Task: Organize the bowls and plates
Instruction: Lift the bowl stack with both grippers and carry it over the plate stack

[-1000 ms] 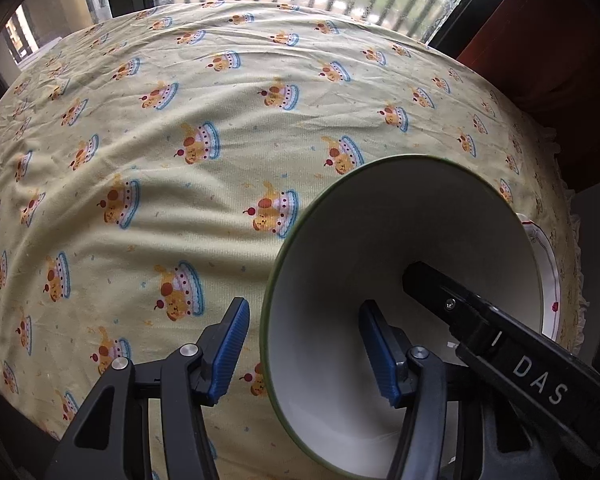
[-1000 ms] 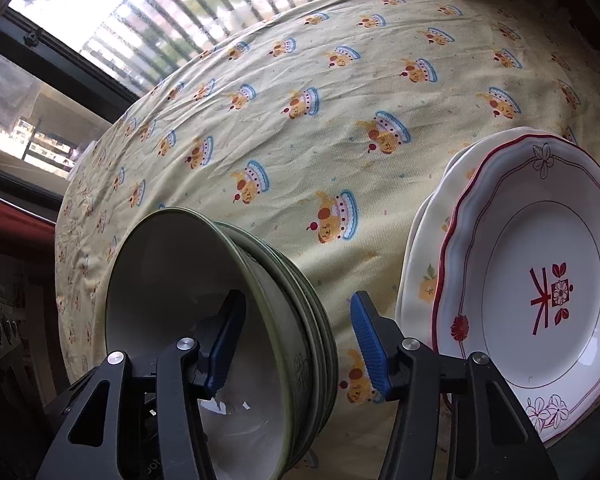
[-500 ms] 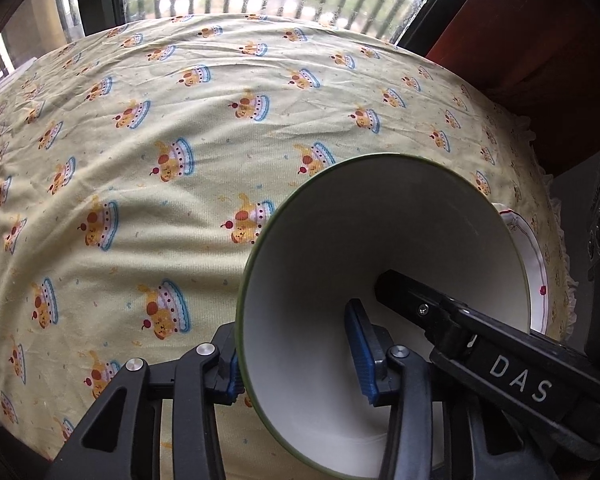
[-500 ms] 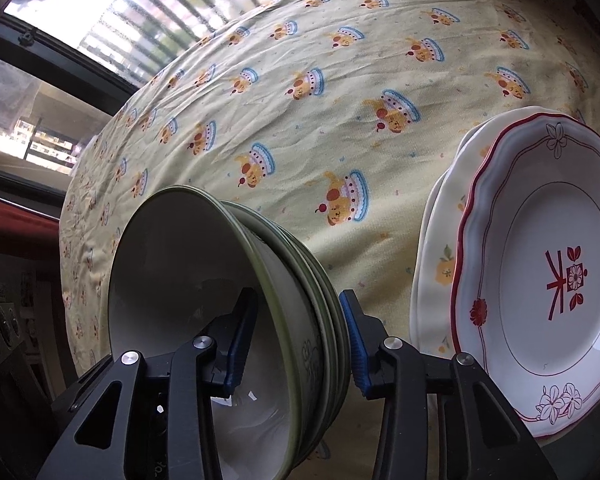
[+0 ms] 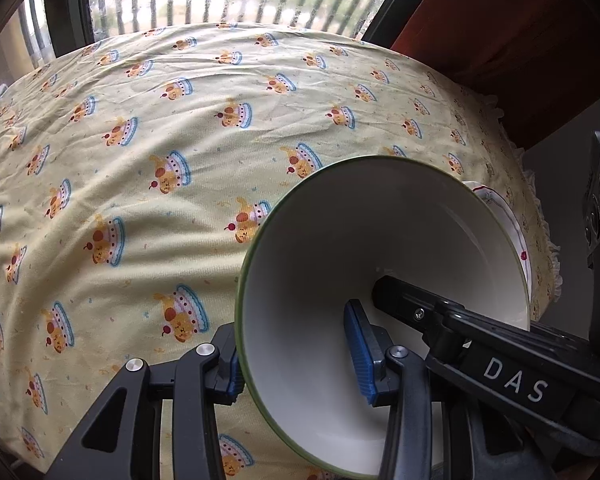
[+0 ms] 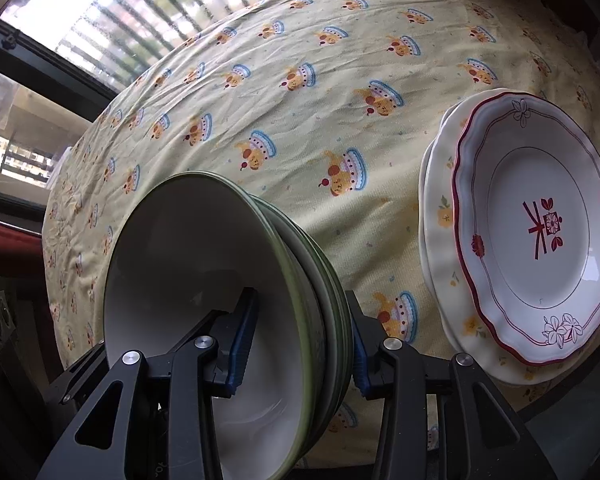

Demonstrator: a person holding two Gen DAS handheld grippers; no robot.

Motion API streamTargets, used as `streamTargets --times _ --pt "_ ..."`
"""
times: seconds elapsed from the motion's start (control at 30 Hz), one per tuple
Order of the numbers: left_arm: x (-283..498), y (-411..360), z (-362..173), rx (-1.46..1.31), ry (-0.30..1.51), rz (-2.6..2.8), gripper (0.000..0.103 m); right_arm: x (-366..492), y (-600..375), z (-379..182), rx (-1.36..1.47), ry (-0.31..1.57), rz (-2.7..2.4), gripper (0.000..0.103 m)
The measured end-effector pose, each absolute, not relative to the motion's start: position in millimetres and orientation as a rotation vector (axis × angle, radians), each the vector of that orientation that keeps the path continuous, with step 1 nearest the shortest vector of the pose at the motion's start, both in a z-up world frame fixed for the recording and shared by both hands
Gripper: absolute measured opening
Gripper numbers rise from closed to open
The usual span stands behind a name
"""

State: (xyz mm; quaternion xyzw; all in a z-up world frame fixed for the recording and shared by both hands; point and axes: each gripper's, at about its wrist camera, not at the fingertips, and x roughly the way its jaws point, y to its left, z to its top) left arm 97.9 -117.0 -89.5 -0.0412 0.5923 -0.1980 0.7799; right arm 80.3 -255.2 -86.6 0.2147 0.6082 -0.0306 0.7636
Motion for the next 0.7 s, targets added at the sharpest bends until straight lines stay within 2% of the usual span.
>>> streamTargets --times 0.7 --pt "74 -180 -41 -0.157 1.149 -0.264 0.042 79 -320 -34 0.389 1.233 0.107 0.044"
